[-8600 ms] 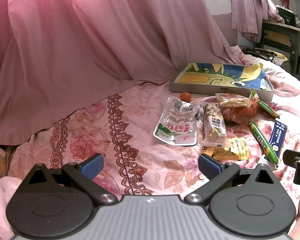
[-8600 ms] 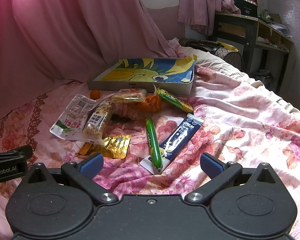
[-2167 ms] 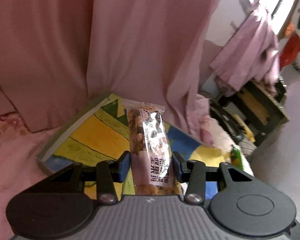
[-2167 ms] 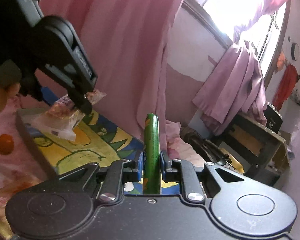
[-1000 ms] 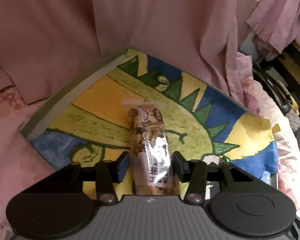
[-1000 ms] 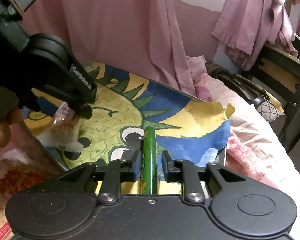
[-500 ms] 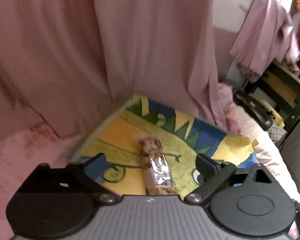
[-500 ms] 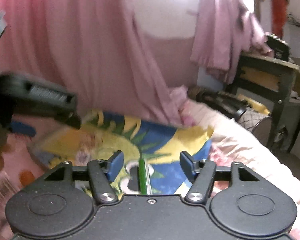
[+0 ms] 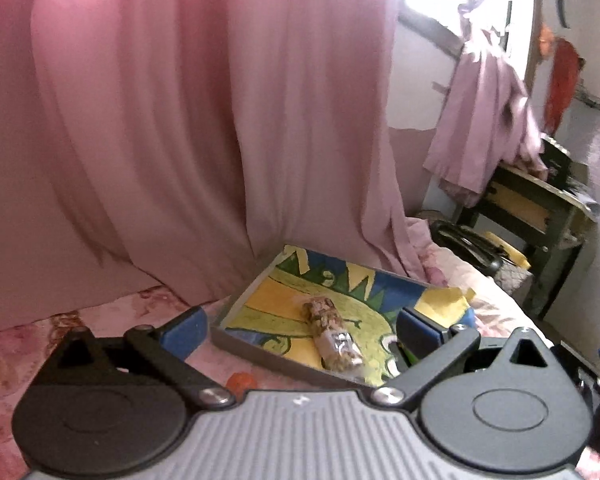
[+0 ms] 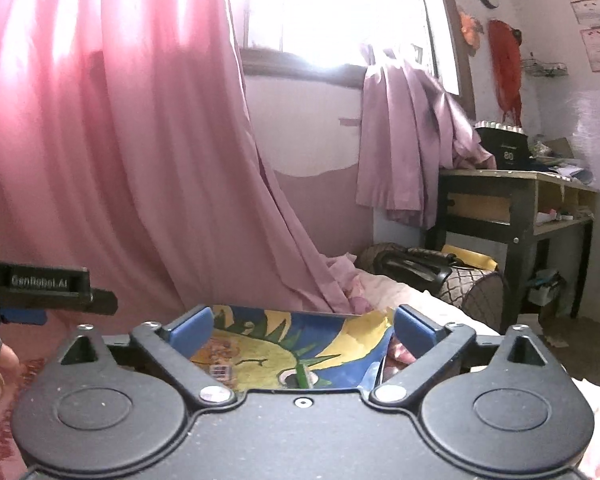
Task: Organize snacks
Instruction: 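Open both tools to drop the nut bar and green stick into the lid, then withdraw both tools from the lid back toward the remaining snacks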
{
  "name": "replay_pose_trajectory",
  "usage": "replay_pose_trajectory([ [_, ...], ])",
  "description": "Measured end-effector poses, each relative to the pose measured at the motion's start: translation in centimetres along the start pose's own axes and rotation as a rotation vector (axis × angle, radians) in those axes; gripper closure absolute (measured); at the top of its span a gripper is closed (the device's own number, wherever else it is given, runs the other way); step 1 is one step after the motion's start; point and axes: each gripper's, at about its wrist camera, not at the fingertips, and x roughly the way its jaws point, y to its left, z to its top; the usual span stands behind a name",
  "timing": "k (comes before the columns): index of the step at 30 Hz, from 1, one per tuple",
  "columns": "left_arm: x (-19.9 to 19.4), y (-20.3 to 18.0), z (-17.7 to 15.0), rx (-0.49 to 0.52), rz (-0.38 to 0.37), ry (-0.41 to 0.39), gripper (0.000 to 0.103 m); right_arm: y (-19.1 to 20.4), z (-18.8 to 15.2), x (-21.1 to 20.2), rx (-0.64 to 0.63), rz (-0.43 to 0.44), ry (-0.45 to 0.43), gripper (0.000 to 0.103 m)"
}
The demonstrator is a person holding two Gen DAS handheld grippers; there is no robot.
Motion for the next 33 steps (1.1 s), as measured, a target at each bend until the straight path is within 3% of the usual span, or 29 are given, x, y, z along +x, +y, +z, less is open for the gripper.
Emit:
replay_pose_trajectory([
  [10,-6.6,2.0,-3.3,0.078,-0.022,-0.01,0.0,2.5,-1.4,-7.3,-0.002,0.013,-0.036,0.001],
  [25,-11.6,6.1,-6.4,0.114,0.064,-0.056,0.0,4.5,-3.0,-11.8,-0.037,0.004,-0.079,0.001],
  [33,-11.0,9.1,-7.0,0.037,0.171,0.081,0.0,6.7,-4.4,-11.6,-0.117,0.052,0.0,0.001],
])
